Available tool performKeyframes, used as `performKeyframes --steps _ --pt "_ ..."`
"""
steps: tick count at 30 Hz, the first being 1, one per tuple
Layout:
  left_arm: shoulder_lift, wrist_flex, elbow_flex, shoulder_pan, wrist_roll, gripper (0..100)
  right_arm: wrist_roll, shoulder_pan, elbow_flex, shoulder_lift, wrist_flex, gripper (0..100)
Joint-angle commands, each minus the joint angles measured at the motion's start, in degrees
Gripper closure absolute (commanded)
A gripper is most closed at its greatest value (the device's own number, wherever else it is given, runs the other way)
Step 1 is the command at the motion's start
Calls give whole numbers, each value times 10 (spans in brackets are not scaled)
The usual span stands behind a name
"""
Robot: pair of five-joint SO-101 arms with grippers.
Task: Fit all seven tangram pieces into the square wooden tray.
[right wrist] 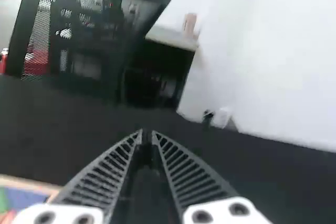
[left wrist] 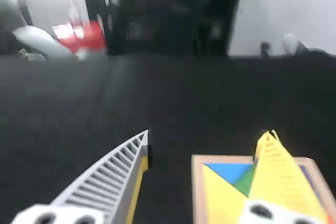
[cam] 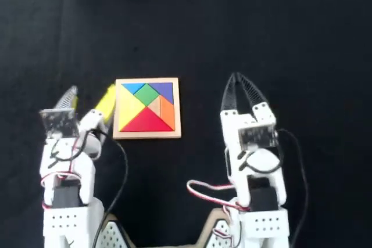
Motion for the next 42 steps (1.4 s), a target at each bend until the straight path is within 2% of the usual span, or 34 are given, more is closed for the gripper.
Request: performKeyframes --steps 1,4,6,10,13,18,19,21,25,42 --pt "38 148 12 9 87 678 -76 -6 0 -4 203 986" --pt "47 217 12 0 120 678 -137 -6 0 -5 366 986" --pt "47 295 12 -4 128 680 -157 -6 0 -8 455 986" --pt "31 483 -11 0 133 683 -160 -10 0 -8 538 987" --pt "13 481 -2 -5 134 716 -160 -5 0 -3 534 988" --pt "-19 490 5 1 128 956 -161 -5 0 -3 534 987" --pt "-27 493 6 1 128 980 -161 -5 0 -3 534 987" --pt "-44 503 8 -4 132 938 -161 -5 0 -3 534 987" --pt "-63 506 8 -5 132 971 -161 -5 0 -3 535 987" --pt "-66 515 7 -3 132 970 -161 -8 0 -8 536 987"
